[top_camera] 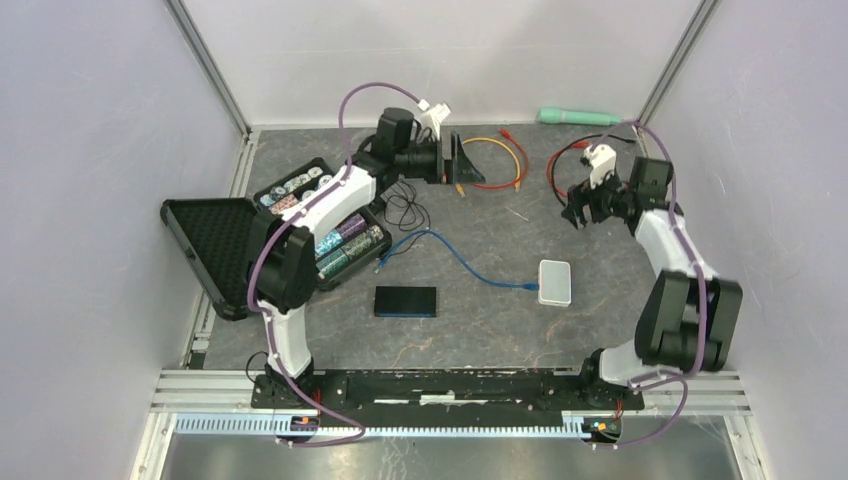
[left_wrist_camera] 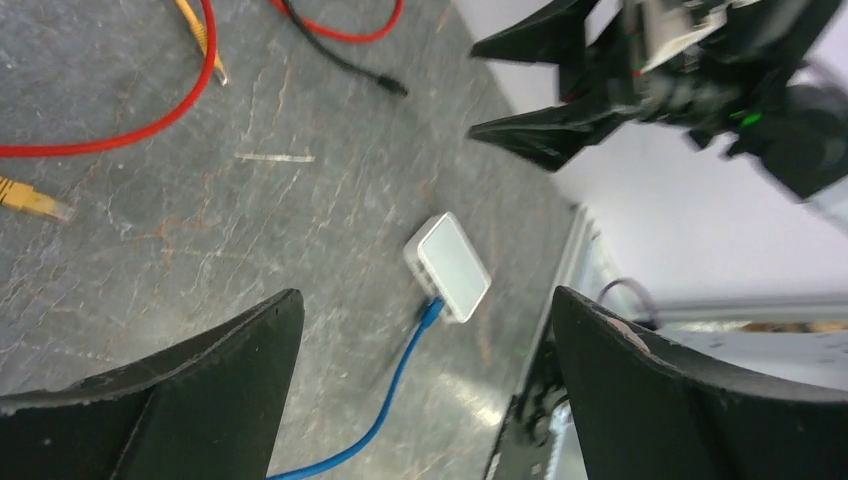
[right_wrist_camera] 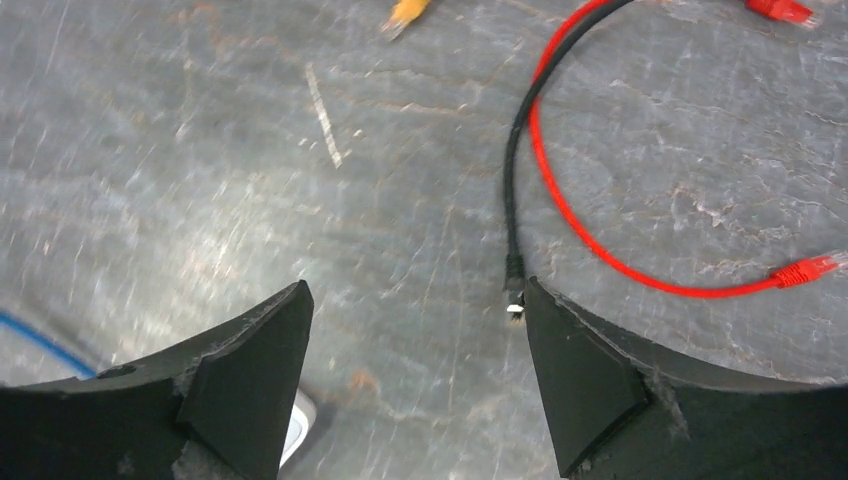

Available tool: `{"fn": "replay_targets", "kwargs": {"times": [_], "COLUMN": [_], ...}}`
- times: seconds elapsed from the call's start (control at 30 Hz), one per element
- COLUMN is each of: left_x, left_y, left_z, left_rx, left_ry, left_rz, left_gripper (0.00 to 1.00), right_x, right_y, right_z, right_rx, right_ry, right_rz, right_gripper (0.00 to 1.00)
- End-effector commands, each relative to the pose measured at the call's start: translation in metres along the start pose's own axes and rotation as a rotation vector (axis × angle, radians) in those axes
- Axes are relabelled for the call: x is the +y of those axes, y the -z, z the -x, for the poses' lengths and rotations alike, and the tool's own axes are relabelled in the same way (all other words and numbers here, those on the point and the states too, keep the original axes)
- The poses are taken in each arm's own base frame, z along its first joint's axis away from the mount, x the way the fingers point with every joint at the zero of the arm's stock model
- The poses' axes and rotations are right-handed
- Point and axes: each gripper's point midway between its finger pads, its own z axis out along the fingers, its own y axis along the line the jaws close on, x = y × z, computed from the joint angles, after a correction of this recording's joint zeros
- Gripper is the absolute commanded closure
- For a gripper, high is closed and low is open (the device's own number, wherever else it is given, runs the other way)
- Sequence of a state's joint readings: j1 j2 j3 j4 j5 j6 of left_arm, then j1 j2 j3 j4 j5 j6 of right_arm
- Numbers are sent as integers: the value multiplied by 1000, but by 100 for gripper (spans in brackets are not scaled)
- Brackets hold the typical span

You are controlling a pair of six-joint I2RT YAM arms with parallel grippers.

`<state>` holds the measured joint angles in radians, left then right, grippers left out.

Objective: Pull the plug from the switch port
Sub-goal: Place the connector at the corner of the board, then pull the connector from the switch port.

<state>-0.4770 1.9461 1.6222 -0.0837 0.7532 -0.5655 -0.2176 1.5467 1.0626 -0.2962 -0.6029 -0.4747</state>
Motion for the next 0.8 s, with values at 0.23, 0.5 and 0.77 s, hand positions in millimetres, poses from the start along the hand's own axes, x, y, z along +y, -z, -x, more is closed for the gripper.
{"fn": "replay_targets", "kwargs": {"times": [0.23, 0.5, 0.77], "left_x": [-37, -35, -28], "left_y": [-51, -95, -117], "left_z": [-142, -200, -226], "left_rx": [323, 458, 505], "left_ry": [-288, -141, -27], "left_rz": [-107, -160, -173], "left_gripper": [0, 6, 11], "right_x": [91, 126, 148], "right_y": [56, 92, 99], "right_z": [-89, -142, -183], "right_rx": [121, 195, 261], "right_ry": [261, 373, 366], "right_rz": [212, 340, 457], "right_gripper": [15, 15, 17]}}
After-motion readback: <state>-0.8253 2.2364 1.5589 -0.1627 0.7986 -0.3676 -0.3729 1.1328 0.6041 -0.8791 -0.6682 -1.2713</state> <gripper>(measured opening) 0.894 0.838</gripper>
